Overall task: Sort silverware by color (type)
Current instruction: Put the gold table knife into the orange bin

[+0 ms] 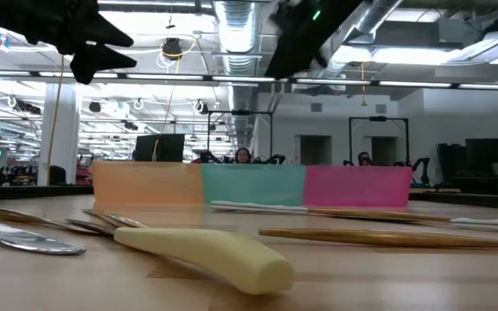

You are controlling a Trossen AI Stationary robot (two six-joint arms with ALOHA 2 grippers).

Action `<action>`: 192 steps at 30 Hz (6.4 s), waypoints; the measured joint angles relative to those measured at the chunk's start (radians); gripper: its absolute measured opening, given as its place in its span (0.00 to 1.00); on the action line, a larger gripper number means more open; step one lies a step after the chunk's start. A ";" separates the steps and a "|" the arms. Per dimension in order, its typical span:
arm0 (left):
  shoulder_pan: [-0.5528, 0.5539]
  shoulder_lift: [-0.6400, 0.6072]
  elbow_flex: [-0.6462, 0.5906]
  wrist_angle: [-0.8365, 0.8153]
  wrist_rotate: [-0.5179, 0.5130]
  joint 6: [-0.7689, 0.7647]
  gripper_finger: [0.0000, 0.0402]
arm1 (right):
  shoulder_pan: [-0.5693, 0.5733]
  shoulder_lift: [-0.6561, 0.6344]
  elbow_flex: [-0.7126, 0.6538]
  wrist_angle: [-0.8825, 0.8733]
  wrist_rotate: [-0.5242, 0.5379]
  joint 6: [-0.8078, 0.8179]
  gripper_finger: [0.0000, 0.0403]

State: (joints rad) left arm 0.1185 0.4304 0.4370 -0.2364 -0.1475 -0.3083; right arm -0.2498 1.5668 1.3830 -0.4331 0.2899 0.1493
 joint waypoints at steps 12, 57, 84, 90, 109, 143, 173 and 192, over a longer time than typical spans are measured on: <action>-0.189 0.246 0.000 0.102 0.239 0.105 0.52 | 0.164 -0.262 -0.002 -0.278 -0.001 0.060 0.42; -0.303 1.293 0.220 0.411 0.558 0.738 0.52 | 0.231 -0.110 -0.003 -0.364 0.000 0.060 0.41; -0.299 1.303 0.221 0.379 0.529 0.673 0.02 | 0.231 -0.110 -0.003 -0.367 0.002 0.062 0.41; -0.288 1.263 0.216 0.363 0.516 0.613 0.01 | 0.231 -0.110 -0.003 -0.367 0.002 0.062 0.41; -0.231 0.854 0.217 0.232 0.057 0.361 0.00 | 0.231 -0.110 -0.003 -0.378 0.003 0.094 0.41; -0.233 0.342 0.077 0.657 -0.313 0.379 0.00 | 0.153 0.249 -0.126 1.164 -0.431 -0.017 0.58; -0.233 0.342 0.075 0.651 -0.310 0.401 0.01 | 0.138 0.273 0.055 0.998 -0.426 -0.074 0.12; -0.234 0.298 0.105 0.518 -0.547 0.348 0.20 | 0.087 0.274 0.053 0.869 -0.266 -0.201 0.08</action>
State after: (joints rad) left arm -0.1156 0.7279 0.5419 0.2819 -0.6949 0.0394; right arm -0.1633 1.8408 1.4364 0.4356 0.0236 -0.0515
